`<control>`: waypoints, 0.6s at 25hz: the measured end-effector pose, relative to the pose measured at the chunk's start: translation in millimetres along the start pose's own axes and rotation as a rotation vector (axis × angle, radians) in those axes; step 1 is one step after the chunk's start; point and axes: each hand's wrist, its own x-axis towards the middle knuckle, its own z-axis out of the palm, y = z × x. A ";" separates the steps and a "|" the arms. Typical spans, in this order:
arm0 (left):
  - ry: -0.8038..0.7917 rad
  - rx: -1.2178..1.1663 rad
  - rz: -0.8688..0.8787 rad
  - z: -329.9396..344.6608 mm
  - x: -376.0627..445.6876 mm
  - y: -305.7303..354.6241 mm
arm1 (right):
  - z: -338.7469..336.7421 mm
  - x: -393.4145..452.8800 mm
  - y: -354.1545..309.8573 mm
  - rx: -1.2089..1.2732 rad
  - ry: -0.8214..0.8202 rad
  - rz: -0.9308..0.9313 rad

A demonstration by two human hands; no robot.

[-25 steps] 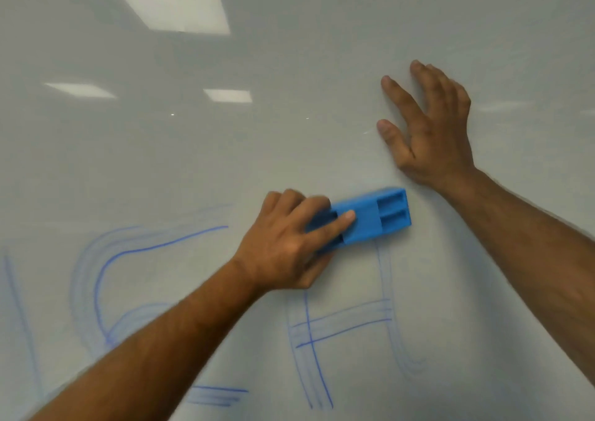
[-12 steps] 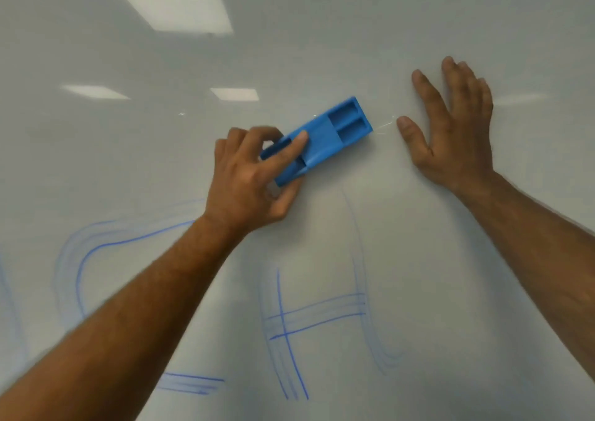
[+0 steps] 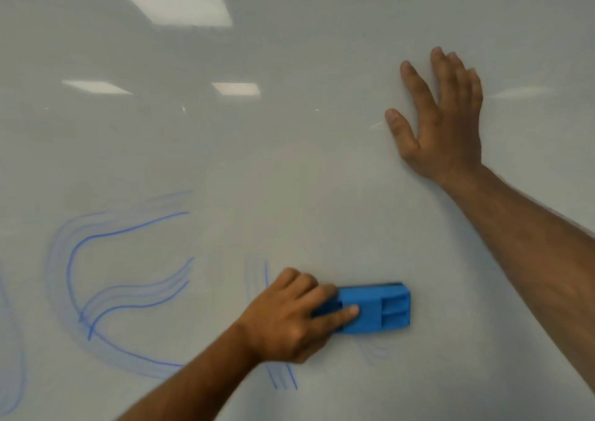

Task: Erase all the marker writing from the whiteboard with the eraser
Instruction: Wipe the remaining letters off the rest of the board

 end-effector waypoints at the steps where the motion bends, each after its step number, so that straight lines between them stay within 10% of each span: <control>1: -0.019 -0.015 0.032 3.6 -7.4 7.6 | -0.2 -0.4 -0.2 0.001 -0.004 0.000; 15: 0.191 0.095 -0.271 1.1 14.9 -3.1 | -1.3 -0.9 1.0 -0.010 0.003 0.013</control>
